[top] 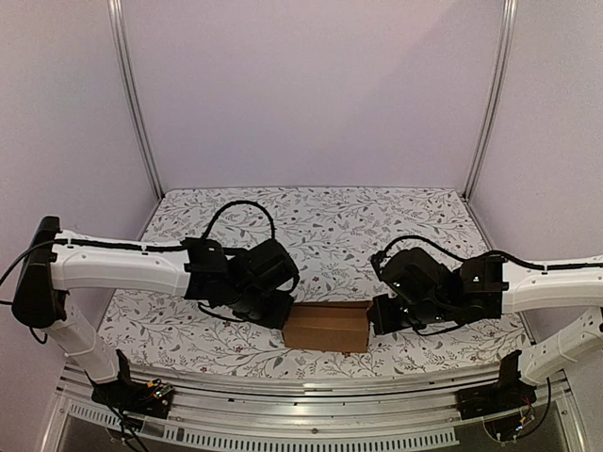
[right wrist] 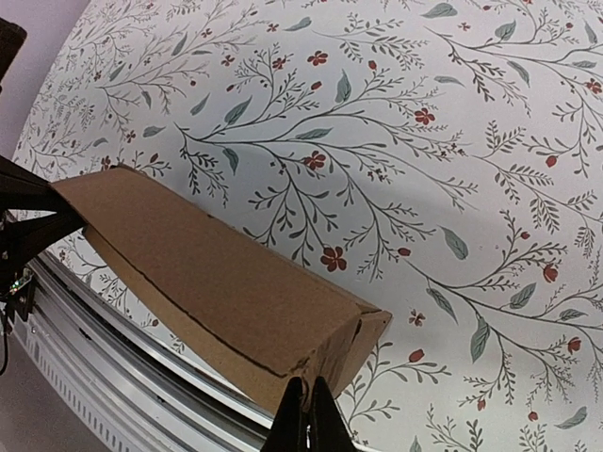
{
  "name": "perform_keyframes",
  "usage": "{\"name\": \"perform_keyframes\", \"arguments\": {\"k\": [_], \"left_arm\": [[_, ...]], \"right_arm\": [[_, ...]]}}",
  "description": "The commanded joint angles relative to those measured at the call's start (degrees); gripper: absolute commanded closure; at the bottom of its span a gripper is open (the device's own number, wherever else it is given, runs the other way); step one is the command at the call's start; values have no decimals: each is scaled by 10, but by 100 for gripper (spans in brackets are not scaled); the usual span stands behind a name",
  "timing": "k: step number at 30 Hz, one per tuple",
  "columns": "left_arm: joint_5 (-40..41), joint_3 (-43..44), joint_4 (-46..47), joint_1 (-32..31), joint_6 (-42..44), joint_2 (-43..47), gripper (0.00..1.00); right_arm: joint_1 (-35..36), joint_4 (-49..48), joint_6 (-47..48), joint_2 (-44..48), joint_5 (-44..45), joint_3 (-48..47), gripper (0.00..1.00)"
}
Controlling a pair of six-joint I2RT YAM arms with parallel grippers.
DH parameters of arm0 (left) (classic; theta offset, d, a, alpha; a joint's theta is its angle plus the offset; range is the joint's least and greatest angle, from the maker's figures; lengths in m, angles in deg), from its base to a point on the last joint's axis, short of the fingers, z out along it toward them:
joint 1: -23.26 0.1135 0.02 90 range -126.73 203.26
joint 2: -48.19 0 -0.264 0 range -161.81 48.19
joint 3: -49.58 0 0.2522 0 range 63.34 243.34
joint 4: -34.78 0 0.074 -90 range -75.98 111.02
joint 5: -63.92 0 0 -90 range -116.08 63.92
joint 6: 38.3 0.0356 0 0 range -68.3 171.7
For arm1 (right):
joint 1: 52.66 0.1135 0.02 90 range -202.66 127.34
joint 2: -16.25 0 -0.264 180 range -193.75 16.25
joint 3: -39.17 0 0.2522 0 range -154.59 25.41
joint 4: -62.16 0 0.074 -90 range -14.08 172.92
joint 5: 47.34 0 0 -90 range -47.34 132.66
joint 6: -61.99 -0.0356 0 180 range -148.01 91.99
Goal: Fold the paper box
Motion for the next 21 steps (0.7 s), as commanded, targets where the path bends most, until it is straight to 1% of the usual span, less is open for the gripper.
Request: {"name": "perform_keyframes", "arguments": {"k": [1, 11, 21], "left_arm": [[-20, -23, -29, -16, -6, -41, 100], [-9, -6, -30, -29, -2, -66, 100], [-1, 1, -30, -36, -1, -84, 100]], "right_arm": [[-7, -51, -48, -1, -39, 10, 100], [-45, -77, -92, 31, -84, 44, 100], [-66, -81, -101, 40, -113, 49, 100]]}}
